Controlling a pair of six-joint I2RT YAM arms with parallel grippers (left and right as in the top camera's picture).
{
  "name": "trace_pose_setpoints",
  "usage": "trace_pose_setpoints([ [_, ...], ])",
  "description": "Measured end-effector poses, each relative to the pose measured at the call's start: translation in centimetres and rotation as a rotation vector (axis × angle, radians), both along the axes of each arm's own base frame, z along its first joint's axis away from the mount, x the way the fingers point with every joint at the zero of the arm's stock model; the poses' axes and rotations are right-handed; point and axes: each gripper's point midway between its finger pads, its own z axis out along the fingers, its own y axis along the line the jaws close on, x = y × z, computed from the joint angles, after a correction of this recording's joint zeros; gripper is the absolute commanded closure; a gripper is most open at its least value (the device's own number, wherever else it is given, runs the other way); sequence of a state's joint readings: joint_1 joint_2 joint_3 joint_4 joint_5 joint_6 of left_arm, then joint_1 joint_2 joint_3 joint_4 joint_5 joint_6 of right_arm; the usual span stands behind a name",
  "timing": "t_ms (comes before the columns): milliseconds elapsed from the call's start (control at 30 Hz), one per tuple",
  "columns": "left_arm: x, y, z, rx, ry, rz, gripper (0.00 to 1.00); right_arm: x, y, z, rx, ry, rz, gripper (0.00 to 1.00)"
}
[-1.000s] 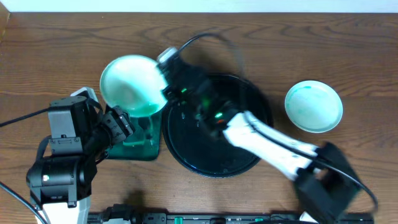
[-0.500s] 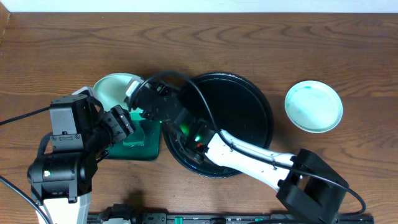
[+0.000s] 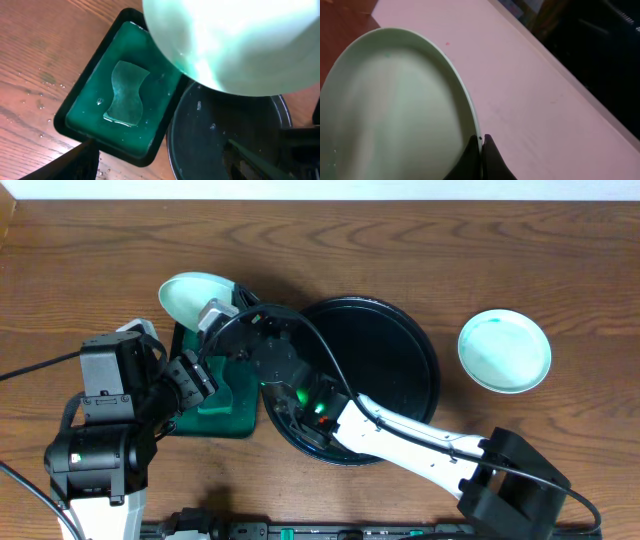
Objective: Clean dirty plates on tray and stack at the side
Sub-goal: 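Lift the white plate with the right gripper and tilt it over the basin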
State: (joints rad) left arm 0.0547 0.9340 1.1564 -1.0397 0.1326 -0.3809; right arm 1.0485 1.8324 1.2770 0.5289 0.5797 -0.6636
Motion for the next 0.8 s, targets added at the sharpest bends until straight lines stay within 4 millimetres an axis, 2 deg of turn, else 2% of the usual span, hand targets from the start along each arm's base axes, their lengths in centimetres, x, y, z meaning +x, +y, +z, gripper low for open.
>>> trace_pose_setpoints([
  [600, 0.0, 0.0, 0.0, 0.000, 0.000, 0.000, 0.21, 0.1, -0.4, 2.5, 0.060, -0.077, -0.020, 0.99],
  [800, 0.0, 0.0, 0.0, 0.000, 0.000, -0.001, 0.21, 0.1, -0.4, 2.7, 0.057, -0.089, -0.021, 0.99],
])
